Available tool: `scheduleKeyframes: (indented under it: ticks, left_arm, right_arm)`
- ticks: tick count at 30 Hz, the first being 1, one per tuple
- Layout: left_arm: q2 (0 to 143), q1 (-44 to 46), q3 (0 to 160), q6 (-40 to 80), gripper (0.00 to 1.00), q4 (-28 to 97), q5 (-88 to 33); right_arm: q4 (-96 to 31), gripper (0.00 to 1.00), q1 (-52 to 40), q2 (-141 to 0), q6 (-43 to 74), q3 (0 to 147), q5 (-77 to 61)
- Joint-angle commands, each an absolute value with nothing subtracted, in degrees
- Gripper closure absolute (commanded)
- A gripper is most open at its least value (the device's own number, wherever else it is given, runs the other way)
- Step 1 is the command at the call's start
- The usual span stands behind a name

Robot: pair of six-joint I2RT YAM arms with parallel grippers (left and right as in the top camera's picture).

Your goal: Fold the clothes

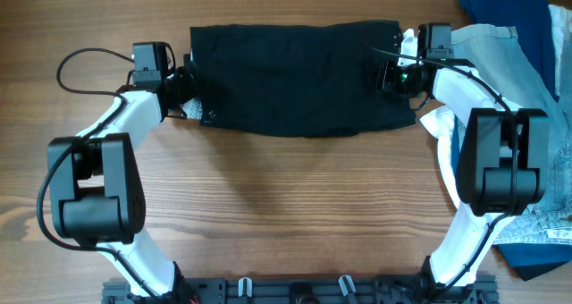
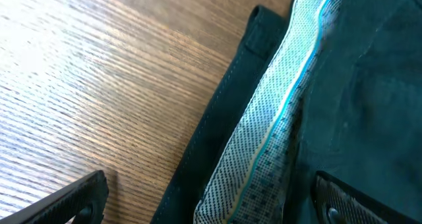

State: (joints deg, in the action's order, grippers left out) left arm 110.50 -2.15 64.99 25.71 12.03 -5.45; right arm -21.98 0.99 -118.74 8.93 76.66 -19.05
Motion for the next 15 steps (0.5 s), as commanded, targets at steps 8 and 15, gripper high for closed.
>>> scheduleKeyframes:
  ticks: [8,15]
  left_arm:
    - [115.6,0.9,65.5,24.2,0.28,12.4,-10.6]
    - [115.6,4.3,65.5,24.2,0.64,12.5,-9.7]
  right_arm:
    - [-22.1,0.46,1.1,-119.9,9.0,77.1,-17.6]
    - [-22.5,0.47,1.1,-119.9,9.1,77.1,-17.6]
